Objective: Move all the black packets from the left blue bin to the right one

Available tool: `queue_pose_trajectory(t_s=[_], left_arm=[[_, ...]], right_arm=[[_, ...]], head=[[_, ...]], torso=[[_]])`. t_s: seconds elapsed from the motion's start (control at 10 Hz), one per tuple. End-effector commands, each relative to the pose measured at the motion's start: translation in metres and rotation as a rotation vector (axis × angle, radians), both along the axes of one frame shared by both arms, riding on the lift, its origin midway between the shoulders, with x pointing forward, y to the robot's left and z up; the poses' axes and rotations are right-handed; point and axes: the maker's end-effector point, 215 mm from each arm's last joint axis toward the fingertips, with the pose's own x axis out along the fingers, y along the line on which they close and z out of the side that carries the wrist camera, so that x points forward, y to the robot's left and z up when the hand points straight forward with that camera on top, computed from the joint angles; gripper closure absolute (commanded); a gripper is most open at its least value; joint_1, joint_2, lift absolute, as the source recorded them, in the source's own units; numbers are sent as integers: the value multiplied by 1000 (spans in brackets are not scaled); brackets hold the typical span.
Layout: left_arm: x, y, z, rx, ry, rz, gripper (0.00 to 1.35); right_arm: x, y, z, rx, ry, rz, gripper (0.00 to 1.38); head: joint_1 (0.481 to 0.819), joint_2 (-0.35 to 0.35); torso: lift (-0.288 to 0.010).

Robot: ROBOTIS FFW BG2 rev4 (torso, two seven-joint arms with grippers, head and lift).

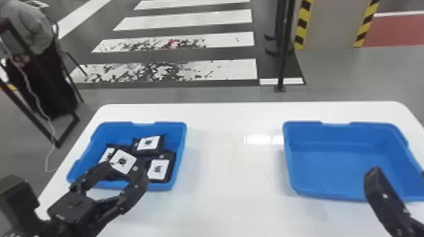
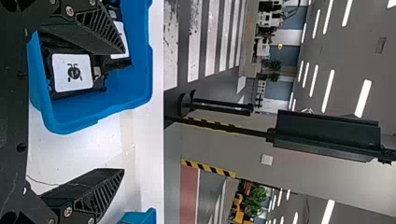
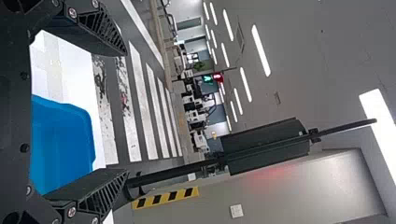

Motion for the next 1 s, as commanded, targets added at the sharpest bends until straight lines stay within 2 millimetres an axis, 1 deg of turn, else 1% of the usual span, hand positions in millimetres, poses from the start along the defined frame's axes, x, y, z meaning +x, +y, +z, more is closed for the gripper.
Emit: queue_pose_trajectory(t_s=[0.0, 0.9], left_arm=[[0, -1, -1, -4, 3, 0, 137], [0, 0, -2, -1, 5, 2, 137]], right_arm=[[0, -1, 1, -2, -4, -2, 140], [1, 0, 0, 4, -3, -2, 140]], head=[[695, 152], [695, 152]], torso=[[-154], [-154]])
